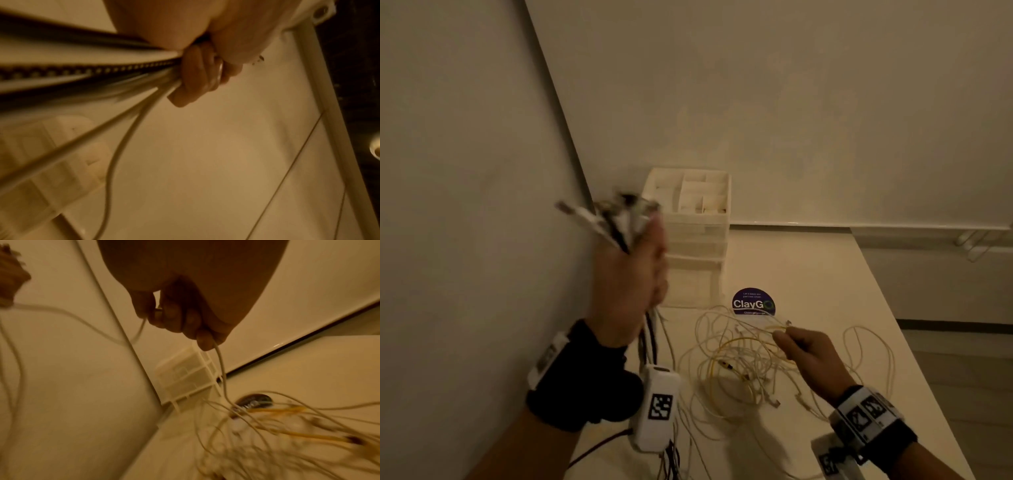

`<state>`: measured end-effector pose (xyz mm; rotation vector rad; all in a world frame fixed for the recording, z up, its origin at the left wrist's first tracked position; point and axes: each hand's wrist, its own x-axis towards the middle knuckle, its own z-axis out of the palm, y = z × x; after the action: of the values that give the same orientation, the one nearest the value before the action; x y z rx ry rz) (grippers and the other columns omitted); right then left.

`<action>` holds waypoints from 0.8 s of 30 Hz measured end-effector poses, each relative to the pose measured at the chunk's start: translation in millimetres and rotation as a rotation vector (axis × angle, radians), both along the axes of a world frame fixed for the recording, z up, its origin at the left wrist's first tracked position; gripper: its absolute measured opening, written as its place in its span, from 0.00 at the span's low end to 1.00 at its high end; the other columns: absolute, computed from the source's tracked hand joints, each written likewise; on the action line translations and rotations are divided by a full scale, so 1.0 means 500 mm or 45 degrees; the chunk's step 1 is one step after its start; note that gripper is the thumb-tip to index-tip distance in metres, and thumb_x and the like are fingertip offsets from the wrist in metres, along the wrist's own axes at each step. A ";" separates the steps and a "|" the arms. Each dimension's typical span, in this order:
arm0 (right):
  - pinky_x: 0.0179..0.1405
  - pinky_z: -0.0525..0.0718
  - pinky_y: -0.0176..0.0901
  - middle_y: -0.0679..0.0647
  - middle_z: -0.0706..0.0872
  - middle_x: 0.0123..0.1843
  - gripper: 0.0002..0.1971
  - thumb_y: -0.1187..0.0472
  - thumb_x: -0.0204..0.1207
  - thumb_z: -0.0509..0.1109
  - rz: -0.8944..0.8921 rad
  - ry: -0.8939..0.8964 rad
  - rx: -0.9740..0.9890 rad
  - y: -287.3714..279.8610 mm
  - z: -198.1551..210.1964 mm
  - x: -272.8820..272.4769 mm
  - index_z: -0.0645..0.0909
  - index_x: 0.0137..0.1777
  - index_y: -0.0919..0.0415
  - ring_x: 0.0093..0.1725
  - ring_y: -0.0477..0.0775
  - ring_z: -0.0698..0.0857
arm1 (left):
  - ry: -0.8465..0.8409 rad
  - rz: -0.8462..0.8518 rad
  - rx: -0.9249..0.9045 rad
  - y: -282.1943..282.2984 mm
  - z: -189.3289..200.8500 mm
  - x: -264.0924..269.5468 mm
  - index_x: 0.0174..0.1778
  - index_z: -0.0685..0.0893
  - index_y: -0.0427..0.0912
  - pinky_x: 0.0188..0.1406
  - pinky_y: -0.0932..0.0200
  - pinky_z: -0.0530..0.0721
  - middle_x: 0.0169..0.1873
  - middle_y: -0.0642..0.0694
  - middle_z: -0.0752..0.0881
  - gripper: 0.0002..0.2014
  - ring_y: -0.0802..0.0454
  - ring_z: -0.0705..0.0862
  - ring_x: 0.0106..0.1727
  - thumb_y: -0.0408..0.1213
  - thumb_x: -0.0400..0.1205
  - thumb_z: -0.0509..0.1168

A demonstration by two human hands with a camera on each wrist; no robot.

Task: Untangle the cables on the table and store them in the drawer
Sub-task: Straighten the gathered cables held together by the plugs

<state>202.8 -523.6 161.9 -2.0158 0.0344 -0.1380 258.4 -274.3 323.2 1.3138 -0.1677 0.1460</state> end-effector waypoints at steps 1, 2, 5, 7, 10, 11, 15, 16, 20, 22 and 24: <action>0.28 0.65 0.37 0.45 0.63 0.21 0.26 0.51 0.79 0.69 -0.006 -0.006 0.065 0.008 0.025 0.008 0.64 0.22 0.55 0.24 0.43 0.63 | -0.008 -0.067 0.141 -0.017 -0.015 -0.009 0.29 0.78 0.44 0.15 0.69 0.61 0.15 0.55 0.67 0.17 0.57 0.60 0.12 0.50 0.78 0.71; 0.27 0.64 0.37 0.45 0.61 0.21 0.27 0.60 0.80 0.70 -0.017 -0.011 0.116 0.013 0.051 0.016 0.62 0.21 0.55 0.24 0.44 0.61 | -0.020 -0.141 0.269 -0.035 -0.029 -0.018 0.32 0.83 0.46 0.15 0.68 0.63 0.15 0.55 0.70 0.11 0.57 0.62 0.12 0.46 0.77 0.74; 0.28 0.64 0.40 0.53 0.58 0.23 0.26 0.67 0.78 0.70 0.034 -0.098 0.226 0.021 0.128 0.028 0.61 0.21 0.61 0.25 0.49 0.58 | 0.005 -0.370 0.434 -0.090 -0.054 -0.042 0.47 0.89 0.39 0.16 0.76 0.70 0.17 0.58 0.84 0.04 0.68 0.73 0.14 0.28 0.78 0.71; 0.28 0.64 0.43 0.55 0.61 0.22 0.24 0.59 0.76 0.70 0.132 -0.126 0.290 0.023 0.170 0.030 0.66 0.22 0.66 0.25 0.51 0.60 | 0.020 -0.455 0.558 -0.123 -0.064 -0.050 0.50 0.87 0.36 0.18 0.80 0.68 0.17 0.57 0.83 0.05 0.72 0.75 0.16 0.30 0.81 0.68; 0.28 0.61 0.49 0.57 0.64 0.24 0.26 0.49 0.71 0.68 0.218 -0.103 0.391 0.015 0.211 0.026 0.72 0.27 0.76 0.26 0.53 0.62 | 0.044 -0.474 0.606 -0.153 -0.069 -0.048 0.43 0.84 0.43 0.17 0.79 0.66 0.12 0.52 0.74 0.03 0.70 0.74 0.14 0.34 0.83 0.67; 0.28 0.60 0.49 0.55 0.65 0.24 0.24 0.50 0.72 0.67 0.232 -0.092 0.423 0.012 0.216 0.021 0.75 0.26 0.71 0.26 0.52 0.62 | 0.041 -0.469 0.593 -0.158 -0.068 -0.046 0.44 0.83 0.43 0.17 0.79 0.66 0.11 0.57 0.74 0.02 0.70 0.74 0.14 0.34 0.83 0.67; 0.28 0.62 0.46 0.51 0.66 0.24 0.19 0.55 0.79 0.61 0.262 -0.033 0.492 0.006 0.204 0.000 0.79 0.25 0.54 0.25 0.50 0.62 | -0.081 -0.530 0.663 -0.165 -0.068 -0.037 0.46 0.85 0.42 0.21 0.80 0.69 0.16 0.65 0.79 0.02 0.71 0.77 0.18 0.33 0.82 0.67; 0.29 0.63 0.46 0.51 0.67 0.24 0.20 0.55 0.79 0.60 0.265 -0.029 0.514 0.005 0.198 -0.003 0.78 0.24 0.53 0.25 0.49 0.63 | -0.115 -0.533 0.705 -0.164 -0.069 -0.037 0.44 0.84 0.43 0.23 0.80 0.70 0.16 0.66 0.80 0.03 0.71 0.77 0.20 0.32 0.82 0.67; 0.27 0.67 0.38 0.57 0.71 0.26 0.19 0.54 0.81 0.59 0.275 -0.031 0.467 0.003 0.161 -0.011 0.81 0.32 0.62 0.26 0.50 0.67 | -0.189 -0.364 0.823 -0.148 -0.079 -0.030 0.34 0.81 0.56 0.23 0.78 0.69 0.17 0.69 0.79 0.14 0.73 0.77 0.21 0.33 0.82 0.67; 0.27 0.66 0.39 0.62 0.69 0.27 0.19 0.54 0.81 0.60 0.245 -0.016 0.458 0.002 0.134 -0.020 0.81 0.33 0.64 0.26 0.52 0.66 | -0.126 -0.232 0.740 -0.131 -0.082 -0.016 0.31 0.81 0.55 0.21 0.69 0.70 0.15 0.64 0.79 0.14 0.69 0.75 0.18 0.36 0.83 0.66; 0.27 0.66 0.39 0.59 0.68 0.26 0.19 0.54 0.80 0.60 0.232 0.008 0.460 0.002 0.107 -0.032 0.81 0.34 0.65 0.26 0.51 0.65 | -0.059 -0.124 0.606 -0.110 -0.082 -0.001 0.34 0.83 0.52 0.22 0.64 0.71 0.18 0.60 0.81 0.11 0.66 0.76 0.19 0.38 0.83 0.66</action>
<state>187.0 -522.8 215.4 -1.6490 -0.1135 -0.0076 257.9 -329.1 282.2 1.7732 -0.3196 0.0537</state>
